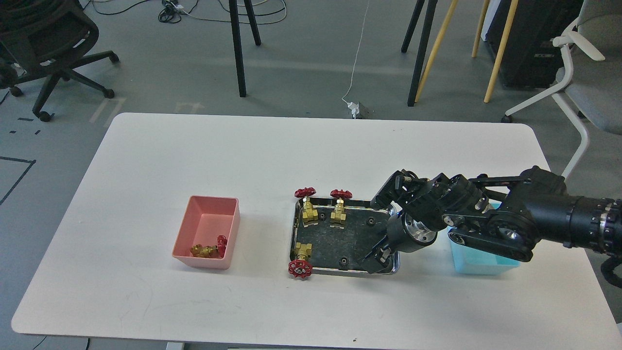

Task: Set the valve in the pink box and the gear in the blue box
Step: 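Lower the right gripper onto the small dark gear and grasp it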

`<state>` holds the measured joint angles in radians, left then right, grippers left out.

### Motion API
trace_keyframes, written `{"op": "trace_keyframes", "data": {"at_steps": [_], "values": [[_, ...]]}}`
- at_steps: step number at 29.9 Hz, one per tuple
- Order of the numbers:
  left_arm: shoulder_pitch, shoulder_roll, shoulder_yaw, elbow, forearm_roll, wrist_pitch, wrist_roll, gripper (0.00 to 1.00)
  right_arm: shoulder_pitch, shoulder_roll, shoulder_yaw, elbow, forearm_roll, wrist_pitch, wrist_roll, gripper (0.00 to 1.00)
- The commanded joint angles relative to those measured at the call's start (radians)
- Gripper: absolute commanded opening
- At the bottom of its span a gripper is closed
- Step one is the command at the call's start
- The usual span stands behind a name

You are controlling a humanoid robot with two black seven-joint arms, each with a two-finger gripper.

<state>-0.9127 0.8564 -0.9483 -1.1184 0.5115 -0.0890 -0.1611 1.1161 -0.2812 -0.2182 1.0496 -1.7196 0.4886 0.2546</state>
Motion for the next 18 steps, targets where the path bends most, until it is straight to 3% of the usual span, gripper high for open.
{"op": "trace_keyframes", "data": {"at_steps": [1, 7, 18], "values": [[0.000, 0.001, -0.009, 0.002, -0.001, 0.000, 0.000, 0.93, -0.001, 0.001, -0.003, -0.023, 0.000, 0.000, 0.000, 0.86], [-0.003, 0.001, -0.009, 0.002, -0.001, 0.000, 0.000, 0.93, -0.004, 0.004, -0.006, -0.030, -0.002, 0.000, -0.006, 0.85], [-0.003, 0.003, -0.009, 0.006, -0.001, 0.002, -0.001, 0.93, 0.010, 0.028, -0.047, -0.033, -0.003, 0.000, -0.011, 0.69]]}}
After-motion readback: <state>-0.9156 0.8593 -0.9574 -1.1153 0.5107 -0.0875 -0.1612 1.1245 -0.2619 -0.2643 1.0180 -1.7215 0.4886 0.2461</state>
